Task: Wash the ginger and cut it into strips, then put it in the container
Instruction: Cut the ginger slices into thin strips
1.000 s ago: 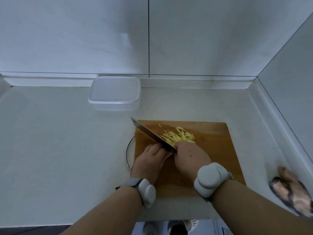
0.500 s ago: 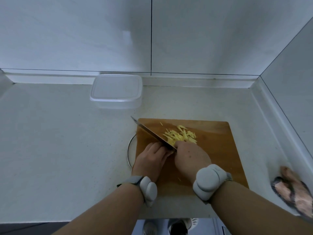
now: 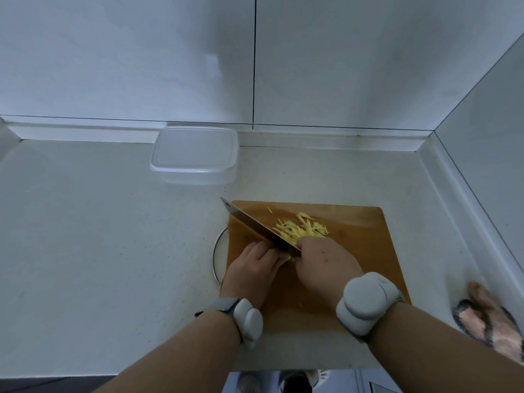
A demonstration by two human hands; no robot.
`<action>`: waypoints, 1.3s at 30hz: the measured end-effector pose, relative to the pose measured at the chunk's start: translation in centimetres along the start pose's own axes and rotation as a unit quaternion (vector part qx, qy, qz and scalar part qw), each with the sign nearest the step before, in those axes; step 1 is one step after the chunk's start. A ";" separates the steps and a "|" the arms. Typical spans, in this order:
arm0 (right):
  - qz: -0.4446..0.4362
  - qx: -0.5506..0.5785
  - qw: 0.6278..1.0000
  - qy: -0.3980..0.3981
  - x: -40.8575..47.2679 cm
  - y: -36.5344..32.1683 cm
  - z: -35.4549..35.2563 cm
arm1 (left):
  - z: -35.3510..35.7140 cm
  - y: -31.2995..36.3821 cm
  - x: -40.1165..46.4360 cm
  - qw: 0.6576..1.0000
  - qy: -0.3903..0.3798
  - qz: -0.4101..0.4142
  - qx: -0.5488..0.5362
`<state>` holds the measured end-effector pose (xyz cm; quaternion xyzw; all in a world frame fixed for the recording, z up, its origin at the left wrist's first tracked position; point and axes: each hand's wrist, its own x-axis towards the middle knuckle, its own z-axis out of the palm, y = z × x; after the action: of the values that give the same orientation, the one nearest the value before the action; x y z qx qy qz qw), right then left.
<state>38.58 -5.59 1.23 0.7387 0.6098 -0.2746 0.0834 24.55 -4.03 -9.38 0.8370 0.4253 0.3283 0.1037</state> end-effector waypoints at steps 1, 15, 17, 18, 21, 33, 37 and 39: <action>0.004 -0.006 1.000 0.001 -0.1 0.1 -0.1 | 0.0 0.0 0.0 1.000 0.000 -0.002 0.003; 0.014 -0.007 1.000 -0.006 -0.2 0.0 0.5 | -0.2 0.0 0.1 1.000 -0.007 0.002 0.016; 0.020 0.006 1.000 0.009 0.1 -0.1 1.2 | -0.1 0.1 0.0 1.000 -0.003 0.006 0.012; 0.018 0.011 1.000 0.012 0.3 -0.2 1.3 | -0.2 0.1 0.1 1.000 0.002 0.004 0.011; 0.006 0.016 1.000 -0.006 0.0 -0.1 0.4 | -0.1 0.2 0.0 1.000 0.003 0.004 0.014; 0.005 0.012 1.000 -0.010 0.0 0.3 0.3 | 0.0 0.1 0.0 1.000 0.012 0.001 0.009; 0.021 0.003 1.000 -0.011 0.0 0.1 0.3 | -0.1 0.1 0.1 1.000 0.009 0.005 0.007; 0.019 0.017 1.000 -0.007 0.4 -0.3 0.8 | 0.0 0.1 0.0 1.000 0.005 0.007 0.006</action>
<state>38.10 -5.56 0.41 0.7494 0.5904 -0.2888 0.0802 24.64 -4.09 -9.36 0.8389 0.4219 0.3308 0.0940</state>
